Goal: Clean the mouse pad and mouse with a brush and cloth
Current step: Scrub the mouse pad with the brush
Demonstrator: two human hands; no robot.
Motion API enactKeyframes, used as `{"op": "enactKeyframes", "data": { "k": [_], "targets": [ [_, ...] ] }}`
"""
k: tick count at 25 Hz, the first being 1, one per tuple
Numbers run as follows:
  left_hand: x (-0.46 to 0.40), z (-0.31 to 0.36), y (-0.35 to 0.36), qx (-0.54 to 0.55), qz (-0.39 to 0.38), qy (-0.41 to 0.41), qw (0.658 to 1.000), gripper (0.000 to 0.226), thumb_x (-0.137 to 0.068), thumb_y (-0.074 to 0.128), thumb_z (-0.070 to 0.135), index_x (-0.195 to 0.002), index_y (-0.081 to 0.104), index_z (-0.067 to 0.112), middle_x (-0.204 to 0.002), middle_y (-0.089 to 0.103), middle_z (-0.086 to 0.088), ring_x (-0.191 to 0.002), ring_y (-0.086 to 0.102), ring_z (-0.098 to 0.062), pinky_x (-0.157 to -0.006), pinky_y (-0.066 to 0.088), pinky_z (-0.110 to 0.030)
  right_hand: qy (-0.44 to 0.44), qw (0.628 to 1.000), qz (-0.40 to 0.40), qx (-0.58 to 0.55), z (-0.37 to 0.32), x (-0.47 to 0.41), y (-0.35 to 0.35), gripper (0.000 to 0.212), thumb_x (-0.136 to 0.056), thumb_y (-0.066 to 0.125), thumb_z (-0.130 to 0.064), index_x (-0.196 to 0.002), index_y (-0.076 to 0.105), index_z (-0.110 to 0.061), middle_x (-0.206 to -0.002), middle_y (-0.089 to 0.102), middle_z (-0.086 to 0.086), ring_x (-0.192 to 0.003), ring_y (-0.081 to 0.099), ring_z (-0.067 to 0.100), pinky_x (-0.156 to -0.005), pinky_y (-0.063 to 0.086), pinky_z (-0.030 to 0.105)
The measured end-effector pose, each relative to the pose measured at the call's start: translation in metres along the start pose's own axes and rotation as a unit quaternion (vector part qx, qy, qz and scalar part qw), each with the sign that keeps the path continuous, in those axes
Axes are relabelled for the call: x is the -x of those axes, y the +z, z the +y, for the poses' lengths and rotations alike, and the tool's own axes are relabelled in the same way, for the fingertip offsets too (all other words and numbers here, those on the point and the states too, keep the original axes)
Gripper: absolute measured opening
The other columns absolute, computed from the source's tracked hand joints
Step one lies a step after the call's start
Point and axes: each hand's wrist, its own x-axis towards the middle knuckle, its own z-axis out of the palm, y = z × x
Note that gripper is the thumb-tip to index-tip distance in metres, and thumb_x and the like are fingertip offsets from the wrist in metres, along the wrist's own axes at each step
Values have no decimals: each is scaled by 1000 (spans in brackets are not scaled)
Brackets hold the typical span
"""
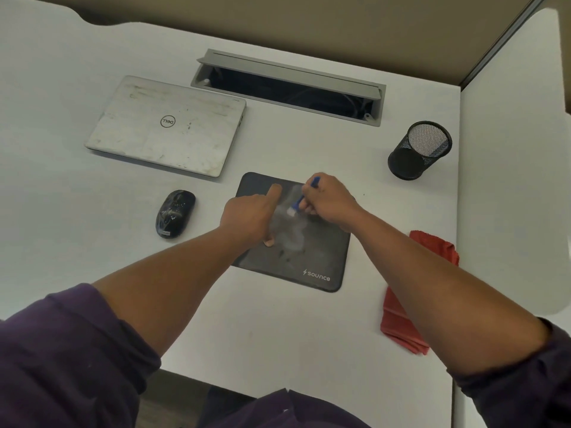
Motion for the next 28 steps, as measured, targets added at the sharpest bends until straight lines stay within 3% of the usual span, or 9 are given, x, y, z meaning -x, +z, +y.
{"op": "enactKeyframes", "data": {
  "k": [3,6,10,13,17,20,22,25,28],
  "targets": [
    [-1,-2,1,7,-3,4,1000,96,-56,94,42,-123,29,20,-67,44,4,-54,50,-25,-47,27,-28,-91,985,133,65,-6,-3,4,15,-102,48,-27,-94,56,-18,-79,68,-8,-71,62,0,-61,42,11],
    [-3,-5,2,17,-1,-1,1000,98,-54,95,45,-122,29,21,-69,48,3,-54,52,-23,-46,27,-28,-40,999,6,36,-6,-2,8,15,-99,52,-25,-90,59,-17,-74,73,1,-66,66,14,-63,52,26],
    [-4,-4,3,17,1,-1,1000,105,-52,95,45,-127,26,23,-67,45,5,-51,48,-21,-47,30,-28,-112,979,74,150,-5,0,3,15,-100,50,-28,-93,61,-21,-80,70,-3,-71,62,15,-63,46,27],
    [-4,-5,4,22,7,6,1000,108,-52,95,47,-130,25,23,-72,48,4,-56,52,-26,-51,39,-30,-72,992,-39,94,-5,4,9,13,-99,54,-27,-91,63,-23,-75,71,-3,-72,67,16,-63,47,24],
    [-4,-6,3,20,5,4,1000,117,-52,94,47,-140,21,23,-67,39,7,-57,49,-24,-51,36,-30,-142,962,110,207,-3,6,9,20,-102,48,-32,-98,64,-22,-80,68,-1,-73,60,21,-64,44,32],
    [-4,-6,4,20,8,12,1000,113,-50,94,46,-136,25,21,-72,47,5,-60,52,-27,-52,40,-30,-99,976,-6,192,-1,12,14,19,-100,50,-33,-90,63,-26,-81,73,-4,-77,65,18,-72,50,33],
    [-3,-5,4,17,10,14,1000,108,-50,94,46,-131,28,22,-76,53,3,-61,55,-27,-52,43,-31,-50,991,-78,100,-5,21,17,20,-98,51,-29,-80,60,-27,-73,73,-5,-76,69,17,-76,56,39],
    [-1,-5,2,11,10,10,1000,102,-52,94,48,-128,30,23,-79,56,1,-62,55,-26,-50,36,-29,-87,991,-16,105,-2,36,19,20,-98,52,-29,-79,59,-30,-78,73,-8,-78,68,11,-77,55,38],
    [2,-2,-1,-4,11,7,1000,97,-56,93,44,-128,30,22,-79,57,1,-60,54,-25,-47,29,-28,-65,982,-116,135,5,54,29,21,-98,52,-28,-79,60,-24,-71,72,-8,-70,67,9,-73,55,37]
  ]
}}
